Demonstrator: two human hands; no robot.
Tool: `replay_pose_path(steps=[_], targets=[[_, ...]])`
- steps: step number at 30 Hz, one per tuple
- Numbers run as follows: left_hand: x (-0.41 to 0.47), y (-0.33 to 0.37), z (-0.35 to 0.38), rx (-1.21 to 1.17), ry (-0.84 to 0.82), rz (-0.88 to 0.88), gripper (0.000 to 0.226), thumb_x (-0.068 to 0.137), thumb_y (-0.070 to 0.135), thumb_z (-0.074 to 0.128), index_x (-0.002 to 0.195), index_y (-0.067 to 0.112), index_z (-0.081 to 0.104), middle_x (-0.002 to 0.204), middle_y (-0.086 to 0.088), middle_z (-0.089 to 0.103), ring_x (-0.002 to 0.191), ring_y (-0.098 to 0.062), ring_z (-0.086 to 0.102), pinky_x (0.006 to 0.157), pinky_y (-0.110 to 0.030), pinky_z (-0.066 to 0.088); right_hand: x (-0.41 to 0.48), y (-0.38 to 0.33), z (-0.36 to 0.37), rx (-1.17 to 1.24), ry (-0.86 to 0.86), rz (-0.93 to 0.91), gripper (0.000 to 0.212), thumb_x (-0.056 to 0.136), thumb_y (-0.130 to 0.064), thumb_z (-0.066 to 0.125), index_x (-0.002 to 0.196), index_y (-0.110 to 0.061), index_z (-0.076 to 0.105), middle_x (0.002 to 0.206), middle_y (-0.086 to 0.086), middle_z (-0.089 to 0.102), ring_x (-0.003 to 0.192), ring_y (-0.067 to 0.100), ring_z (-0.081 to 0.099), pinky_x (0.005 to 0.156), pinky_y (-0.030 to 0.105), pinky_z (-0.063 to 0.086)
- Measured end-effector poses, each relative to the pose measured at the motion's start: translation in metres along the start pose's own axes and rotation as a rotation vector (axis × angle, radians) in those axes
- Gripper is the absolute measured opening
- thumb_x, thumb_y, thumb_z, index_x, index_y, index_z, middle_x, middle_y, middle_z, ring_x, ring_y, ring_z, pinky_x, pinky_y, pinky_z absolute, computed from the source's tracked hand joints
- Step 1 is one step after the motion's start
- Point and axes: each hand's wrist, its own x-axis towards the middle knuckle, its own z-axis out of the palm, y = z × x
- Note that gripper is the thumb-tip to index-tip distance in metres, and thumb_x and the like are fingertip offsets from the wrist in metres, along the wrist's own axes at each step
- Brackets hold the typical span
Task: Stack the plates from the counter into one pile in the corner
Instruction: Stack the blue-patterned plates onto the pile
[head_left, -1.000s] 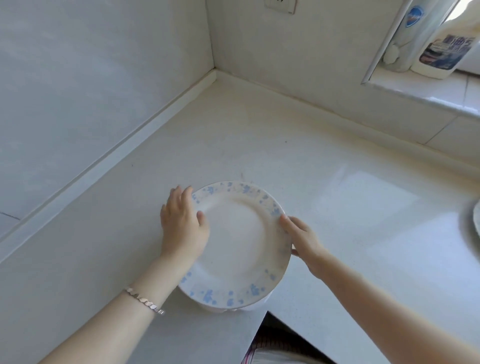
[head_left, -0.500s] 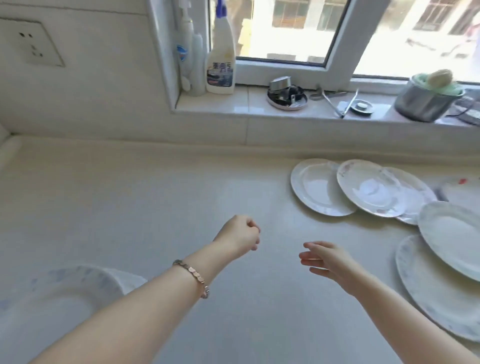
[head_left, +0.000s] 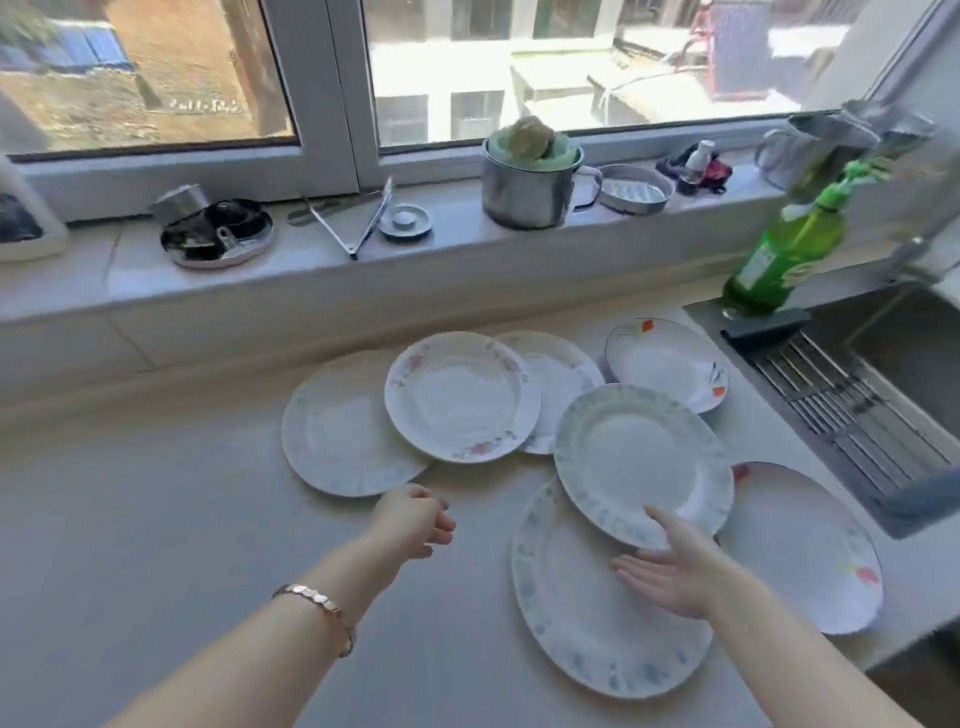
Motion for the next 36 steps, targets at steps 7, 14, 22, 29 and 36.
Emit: replay_pose_path(steps=[7, 14, 22, 29, 36], targets=[[0.032, 0.012, 0.02, -0.202, 0.113, -0.125, 0.029, 0.095, 0.005, 0.037, 0.123, 0.01, 0.044, 0.084, -0.01, 0.06, 0.069, -0.019, 0.061, 0.067, -0.03, 0.049, 0.044, 0.002, 0.0, 0.652, -0.108, -0.141, 0.024, 0.095, -0.013, 0.048, 0.118, -0.018, 0.052, 0.141, 0.004, 0.048, 0.13, 0.022, 0.045, 0.095, 0.036, 0.041], [0.07, 0.026, 0.018, -0.634, 0.103, -0.204, 0.046, 0.096, 0.011, 0.047, 0.139, 0.002, 0.036, 0.141, -0.019, 0.044, 0.128, -0.031, 0.048, 0.097, -0.036, 0.043, 0.058, 0.009, -0.01, 0.573, -0.081, -0.275, 0.027, 0.092, 0.004, 0.047, 0.086, -0.021, 0.056, 0.066, -0.009, 0.074, 0.065, 0.013, 0.07, 0.051, 0.029, 0.057], [0.1, 0.032, 0.021, -0.757, 0.191, -0.204, 0.041, 0.093, 0.0, 0.049, 0.134, 0.005, 0.043, 0.131, -0.013, 0.057, 0.113, -0.028, 0.057, 0.085, -0.033, 0.045, 0.043, -0.002, -0.002, 0.496, -0.236, -0.302, 0.026, 0.091, 0.005, 0.046, 0.086, -0.017, 0.059, 0.059, -0.009, 0.072, 0.052, 0.004, 0.069, 0.047, 0.018, 0.055], [0.077, 0.03, 0.001, -0.742, 0.239, -0.073, 0.034, 0.091, -0.006, 0.047, 0.123, 0.005, 0.05, 0.084, -0.006, 0.06, 0.072, -0.019, 0.058, 0.084, -0.036, 0.045, 0.028, -0.013, 0.012, 0.469, -0.394, -0.3, 0.019, 0.09, -0.001, 0.049, 0.091, -0.017, 0.06, 0.065, -0.005, 0.075, 0.057, 0.005, 0.07, 0.048, 0.018, 0.055], [-0.008, -0.023, -0.079, -0.718, 0.24, 0.0, 0.013, 0.092, -0.004, 0.046, 0.093, 0.008, 0.052, 0.084, -0.009, 0.059, 0.065, -0.017, 0.061, 0.064, -0.03, 0.055, -0.024, -0.002, 0.052, 0.289, -0.561, -0.312, 0.05, 0.047, -0.003, 0.082, 0.091, -0.012, 0.062, 0.068, 0.0, 0.075, 0.058, 0.01, 0.071, 0.046, 0.02, 0.055]])
